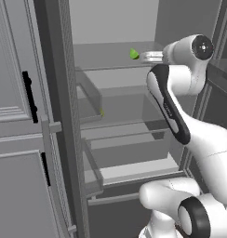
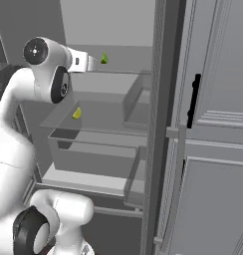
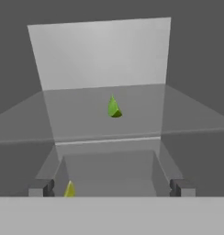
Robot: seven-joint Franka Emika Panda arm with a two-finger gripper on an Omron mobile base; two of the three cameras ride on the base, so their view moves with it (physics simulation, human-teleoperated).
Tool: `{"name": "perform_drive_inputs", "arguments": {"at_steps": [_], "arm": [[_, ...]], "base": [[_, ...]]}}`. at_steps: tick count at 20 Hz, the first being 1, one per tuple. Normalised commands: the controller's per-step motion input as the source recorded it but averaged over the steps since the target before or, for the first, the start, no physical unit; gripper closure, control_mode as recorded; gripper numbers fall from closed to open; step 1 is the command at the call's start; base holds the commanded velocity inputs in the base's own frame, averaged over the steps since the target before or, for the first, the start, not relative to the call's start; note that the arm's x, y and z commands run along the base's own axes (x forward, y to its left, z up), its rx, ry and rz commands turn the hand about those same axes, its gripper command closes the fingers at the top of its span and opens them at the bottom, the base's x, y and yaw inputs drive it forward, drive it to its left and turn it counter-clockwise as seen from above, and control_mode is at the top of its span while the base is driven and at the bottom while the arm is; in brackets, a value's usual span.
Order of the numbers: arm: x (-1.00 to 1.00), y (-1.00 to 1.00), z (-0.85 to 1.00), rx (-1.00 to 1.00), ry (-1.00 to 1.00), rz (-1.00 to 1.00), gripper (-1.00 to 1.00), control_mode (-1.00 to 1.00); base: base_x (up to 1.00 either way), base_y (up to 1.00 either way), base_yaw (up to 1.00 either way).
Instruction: Place one lemon wedge and one chicken drumstick in each tupperware on the nearby counter, to pack two identical lunches.
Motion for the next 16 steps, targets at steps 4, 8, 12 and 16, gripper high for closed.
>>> {"name": "perform_drive_inputs", "arguments": {"at_steps": [4, 8, 12, 16], "arm": [[0.59, -0.10, 0.06, 0.00, 0.13, 0.00, -1.00, -1.00], [0.60, -0.02, -0.06, 0.00, 0.17, 0.02, -1.00, -1.00], [0.73, 0.00, -0.26, 0.00, 0.05, 0.00, -1.00, -1.00], [0.72, 0.00, -0.25, 0.00, 0.00, 0.00, -1.00, -1.00]], "base": [[0.00, 0.00, 0.00], [0.00, 0.00, 0.00], [0.00, 0.00, 0.00], [0.00, 0.00, 0.00]]}}
